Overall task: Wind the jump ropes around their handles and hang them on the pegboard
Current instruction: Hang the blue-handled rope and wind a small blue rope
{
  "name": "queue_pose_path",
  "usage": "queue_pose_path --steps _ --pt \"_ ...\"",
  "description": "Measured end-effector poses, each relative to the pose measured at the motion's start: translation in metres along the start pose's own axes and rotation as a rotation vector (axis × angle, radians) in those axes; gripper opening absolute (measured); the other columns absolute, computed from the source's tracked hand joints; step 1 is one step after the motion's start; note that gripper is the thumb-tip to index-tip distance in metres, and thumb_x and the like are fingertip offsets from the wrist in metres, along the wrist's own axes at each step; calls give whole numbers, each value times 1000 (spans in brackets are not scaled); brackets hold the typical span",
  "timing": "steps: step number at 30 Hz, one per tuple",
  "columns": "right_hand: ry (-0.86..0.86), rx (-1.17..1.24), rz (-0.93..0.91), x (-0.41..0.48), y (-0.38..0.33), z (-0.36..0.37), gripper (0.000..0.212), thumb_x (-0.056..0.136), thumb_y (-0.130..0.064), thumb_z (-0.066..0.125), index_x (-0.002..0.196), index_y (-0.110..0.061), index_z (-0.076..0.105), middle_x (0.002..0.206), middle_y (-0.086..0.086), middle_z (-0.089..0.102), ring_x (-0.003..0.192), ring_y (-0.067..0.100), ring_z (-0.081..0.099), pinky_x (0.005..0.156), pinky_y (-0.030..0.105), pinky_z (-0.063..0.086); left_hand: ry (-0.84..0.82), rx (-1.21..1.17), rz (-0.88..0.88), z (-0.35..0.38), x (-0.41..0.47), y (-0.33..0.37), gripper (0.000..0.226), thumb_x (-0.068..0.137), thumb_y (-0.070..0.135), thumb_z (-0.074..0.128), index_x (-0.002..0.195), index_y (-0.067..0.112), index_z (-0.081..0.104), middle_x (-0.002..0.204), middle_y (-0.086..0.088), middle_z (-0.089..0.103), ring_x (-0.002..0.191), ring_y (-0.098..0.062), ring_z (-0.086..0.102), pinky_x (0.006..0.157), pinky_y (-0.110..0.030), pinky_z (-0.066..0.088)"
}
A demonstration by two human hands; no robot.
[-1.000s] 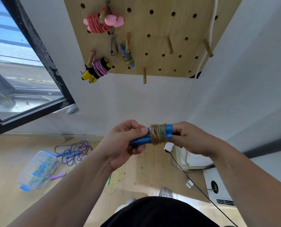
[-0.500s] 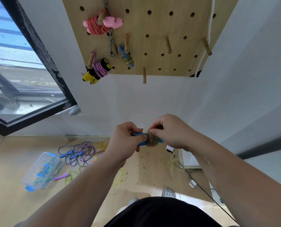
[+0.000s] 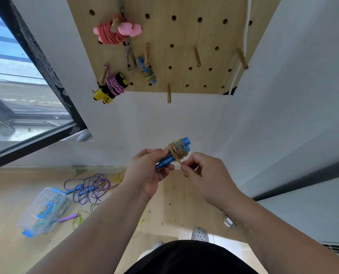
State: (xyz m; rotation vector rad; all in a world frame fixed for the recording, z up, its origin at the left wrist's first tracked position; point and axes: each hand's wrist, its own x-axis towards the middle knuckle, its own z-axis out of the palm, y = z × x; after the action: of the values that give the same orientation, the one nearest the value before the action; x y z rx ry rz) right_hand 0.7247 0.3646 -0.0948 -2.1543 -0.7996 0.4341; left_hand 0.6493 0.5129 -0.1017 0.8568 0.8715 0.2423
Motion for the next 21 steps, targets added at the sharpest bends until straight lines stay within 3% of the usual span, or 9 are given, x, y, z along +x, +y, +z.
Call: queue_pose_path --steps 4,7,10,13,15,18,21 --pt "-42 239 78 1 15 -12 13 93 -18 70 81 -23 68 73 -4 71 66 6 61 66 23 47 -109 -96 -44 2 -5 4 22 95 6 64 113 -5 61 80 -16 72 56 -21 65 48 -24 52" --pt "-105 419 71 1 21 -20 13 94 -11 68 81 -15 68 70 1 70 58 2 56 60 15 42 -189 -168 -60 5 -13 5 21 96 7 61 114 -3 60 79 -16 69 54 -19 62 46 -22 51" --pt "-162 502 59 4 28 -25 21 95 -11 66 78 -22 70 69 5 66 58 10 49 56 22 39 -251 -264 -74 9 -20 7 15 97 8 58 109 0 60 85 -16 66 55 -18 61 47 -20 51" --pt "-188 482 40 8 31 -30 12 90 -26 68 83 -17 72 67 4 64 63 19 50 59 30 41 -302 -271 -66 9 -26 11 17 94 10 60 109 1 60 86 -16 67 58 -19 63 49 -21 53" --pt "-231 417 27 12 30 -32 12 87 -31 68 82 -22 74 65 -1 63 64 17 52 60 27 42 -348 -201 -72 6 -29 11 26 86 12 65 109 1 61 83 -15 66 57 -19 62 48 -21 52" --pt "-401 238 36 21 31 -40 29 92 -12 70 72 -32 73 65 -10 63 64 5 55 66 23 45 -419 39 -101 -3 -32 12 14 74 11 71 86 7 64 77 -17 62 49 -22 58 44 -23 47" --pt "-626 -3 50 34 37 -50 16 92 -16 70 77 -21 72 72 0 64 68 15 53 70 36 44 -433 341 -81 -12 -33 6 13 79 0 74 81 7 63 74 -21 63 48 -26 55 46 -26 42"
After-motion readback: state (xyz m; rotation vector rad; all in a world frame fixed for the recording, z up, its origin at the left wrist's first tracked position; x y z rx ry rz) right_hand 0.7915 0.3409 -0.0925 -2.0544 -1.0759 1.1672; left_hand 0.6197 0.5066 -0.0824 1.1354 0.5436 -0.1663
